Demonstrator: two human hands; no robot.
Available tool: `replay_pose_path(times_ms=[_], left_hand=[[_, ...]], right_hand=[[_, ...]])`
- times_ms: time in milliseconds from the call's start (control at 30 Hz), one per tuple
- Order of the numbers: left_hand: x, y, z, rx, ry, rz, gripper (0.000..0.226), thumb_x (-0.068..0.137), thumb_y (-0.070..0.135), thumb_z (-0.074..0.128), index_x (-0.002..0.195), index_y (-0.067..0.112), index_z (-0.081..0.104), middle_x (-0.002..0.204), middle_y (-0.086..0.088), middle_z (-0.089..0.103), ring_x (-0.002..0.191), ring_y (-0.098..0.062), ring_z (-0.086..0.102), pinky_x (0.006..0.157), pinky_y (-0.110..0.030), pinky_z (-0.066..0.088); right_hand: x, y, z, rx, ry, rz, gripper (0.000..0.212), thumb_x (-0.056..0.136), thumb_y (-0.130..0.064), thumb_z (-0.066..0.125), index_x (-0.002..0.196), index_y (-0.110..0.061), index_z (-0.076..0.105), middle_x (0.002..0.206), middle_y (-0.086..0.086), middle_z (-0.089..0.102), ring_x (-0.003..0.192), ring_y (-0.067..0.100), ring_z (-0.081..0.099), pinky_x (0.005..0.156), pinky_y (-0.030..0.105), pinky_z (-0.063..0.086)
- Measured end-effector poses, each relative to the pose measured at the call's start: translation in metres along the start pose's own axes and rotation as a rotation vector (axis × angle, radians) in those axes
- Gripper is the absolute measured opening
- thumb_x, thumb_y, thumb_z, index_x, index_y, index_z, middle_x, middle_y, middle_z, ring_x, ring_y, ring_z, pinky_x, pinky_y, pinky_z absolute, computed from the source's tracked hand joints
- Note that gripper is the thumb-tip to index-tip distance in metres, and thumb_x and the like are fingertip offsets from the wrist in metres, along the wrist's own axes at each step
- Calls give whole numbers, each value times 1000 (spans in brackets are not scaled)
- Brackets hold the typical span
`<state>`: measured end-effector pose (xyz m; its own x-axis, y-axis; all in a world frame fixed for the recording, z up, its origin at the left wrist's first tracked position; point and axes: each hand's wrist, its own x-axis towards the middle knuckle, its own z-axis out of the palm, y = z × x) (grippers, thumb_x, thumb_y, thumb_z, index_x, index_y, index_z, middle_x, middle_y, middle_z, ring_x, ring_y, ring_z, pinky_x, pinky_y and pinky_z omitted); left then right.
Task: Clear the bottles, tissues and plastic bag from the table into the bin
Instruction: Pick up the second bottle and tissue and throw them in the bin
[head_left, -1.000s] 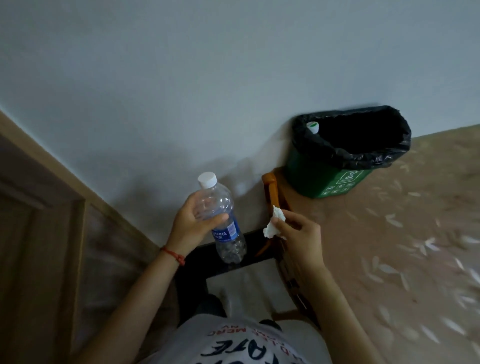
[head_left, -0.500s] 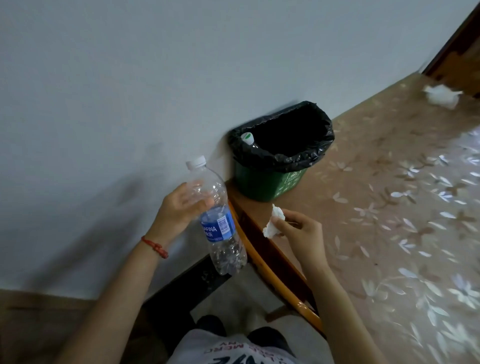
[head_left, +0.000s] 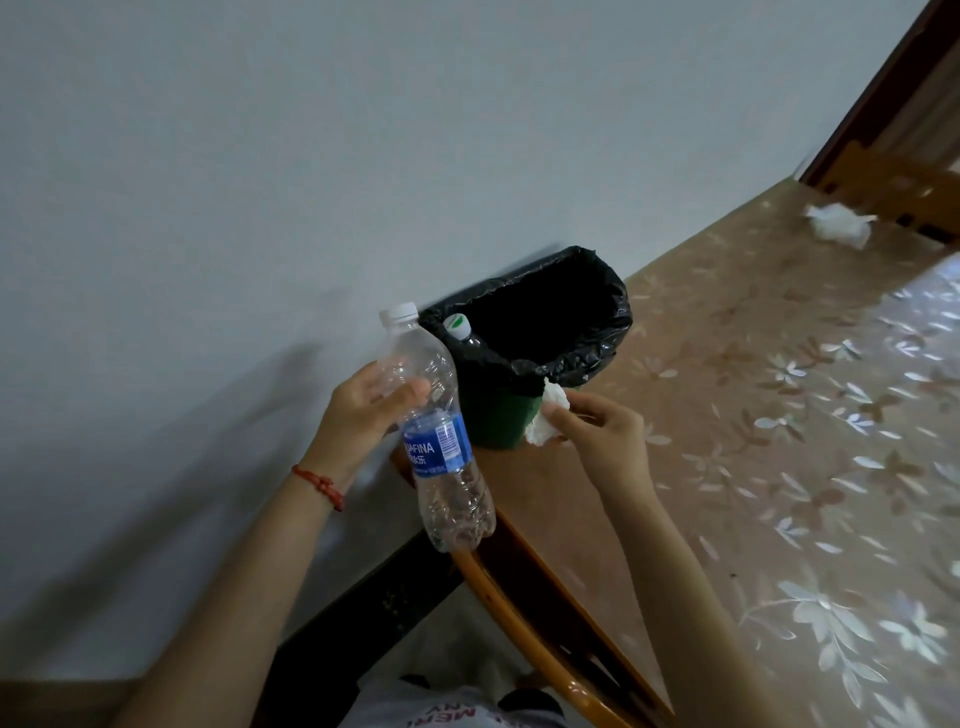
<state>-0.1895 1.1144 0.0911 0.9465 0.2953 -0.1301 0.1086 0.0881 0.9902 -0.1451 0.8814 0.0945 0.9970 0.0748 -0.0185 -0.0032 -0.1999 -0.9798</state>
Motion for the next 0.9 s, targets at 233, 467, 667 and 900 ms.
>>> replay_pose_path(times_ms=[233,467,667,900], left_hand=[[7,-2,13,-63,16,1,52,58,38,80,103,23,60,98,0,67,88,-14,65,59,-18,53],[7,0,18,-44,39,7,53,51,50,74,97,28,61,97,3,67,93,-19,65,69,-27,55],[5,3,22,-59,50,18,57,52,48,70,102,23,60,102,-4,66,98,-25,63,78,-36,52],[6,15,27,-113,49,63,63,58,41,68,114,12,57,97,-4,67,83,-10,67,67,-25,56]], right_hand=[[57,-28,4,-3,57,-58,17,77,-21,72,93,-15,73,72,-11,72,66,3,68,59,13,51],[96,-34,17,-124,56,-61,24,80,-24,69,101,-12,69,87,2,72,83,18,68,80,36,57],[91,-31,15,-287,41,-73,50,82,-37,66,123,-11,56,116,6,65,103,12,58,85,21,42],[40,-15,-2,-572,58,-273,50,86,-39,59,128,-12,51,131,6,56,120,20,51,100,35,42]])
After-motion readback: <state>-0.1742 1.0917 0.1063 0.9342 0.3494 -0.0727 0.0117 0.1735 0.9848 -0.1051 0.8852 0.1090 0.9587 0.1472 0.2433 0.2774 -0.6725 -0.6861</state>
